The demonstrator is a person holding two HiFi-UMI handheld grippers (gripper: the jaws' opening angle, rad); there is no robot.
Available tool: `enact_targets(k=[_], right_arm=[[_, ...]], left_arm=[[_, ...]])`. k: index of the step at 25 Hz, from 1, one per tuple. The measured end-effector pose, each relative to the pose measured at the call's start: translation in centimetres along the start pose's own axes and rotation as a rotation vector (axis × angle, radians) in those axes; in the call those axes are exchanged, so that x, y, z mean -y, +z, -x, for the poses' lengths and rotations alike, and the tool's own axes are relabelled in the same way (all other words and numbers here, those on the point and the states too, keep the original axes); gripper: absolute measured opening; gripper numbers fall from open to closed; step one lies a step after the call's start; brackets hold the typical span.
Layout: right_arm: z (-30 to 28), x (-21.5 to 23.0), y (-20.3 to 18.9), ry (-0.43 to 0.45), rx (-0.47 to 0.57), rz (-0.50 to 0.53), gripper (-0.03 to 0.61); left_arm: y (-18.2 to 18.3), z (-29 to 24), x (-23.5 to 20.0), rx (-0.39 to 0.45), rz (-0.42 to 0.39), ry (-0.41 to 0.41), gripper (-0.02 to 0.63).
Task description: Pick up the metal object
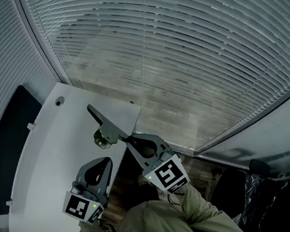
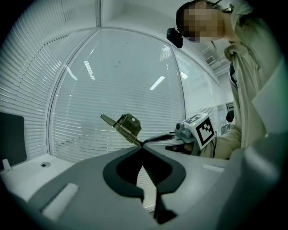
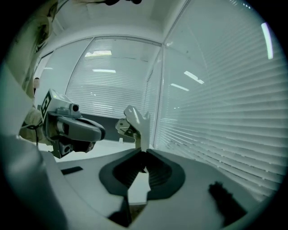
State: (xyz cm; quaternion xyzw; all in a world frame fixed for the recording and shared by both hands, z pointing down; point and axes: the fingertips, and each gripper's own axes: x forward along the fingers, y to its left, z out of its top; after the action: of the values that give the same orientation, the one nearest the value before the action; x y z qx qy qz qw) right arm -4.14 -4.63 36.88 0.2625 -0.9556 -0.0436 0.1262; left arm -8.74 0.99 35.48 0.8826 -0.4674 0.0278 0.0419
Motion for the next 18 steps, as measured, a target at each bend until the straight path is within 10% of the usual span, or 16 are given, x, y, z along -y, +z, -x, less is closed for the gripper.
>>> enact_targets(k=[18], right_arm=[[13.2,-15.9,4.1,-0.045,0.064,0.057,0.037]], left_arm=[[0.2,15.0,10.5,0.021,-0.016,-0.011,0.006]])
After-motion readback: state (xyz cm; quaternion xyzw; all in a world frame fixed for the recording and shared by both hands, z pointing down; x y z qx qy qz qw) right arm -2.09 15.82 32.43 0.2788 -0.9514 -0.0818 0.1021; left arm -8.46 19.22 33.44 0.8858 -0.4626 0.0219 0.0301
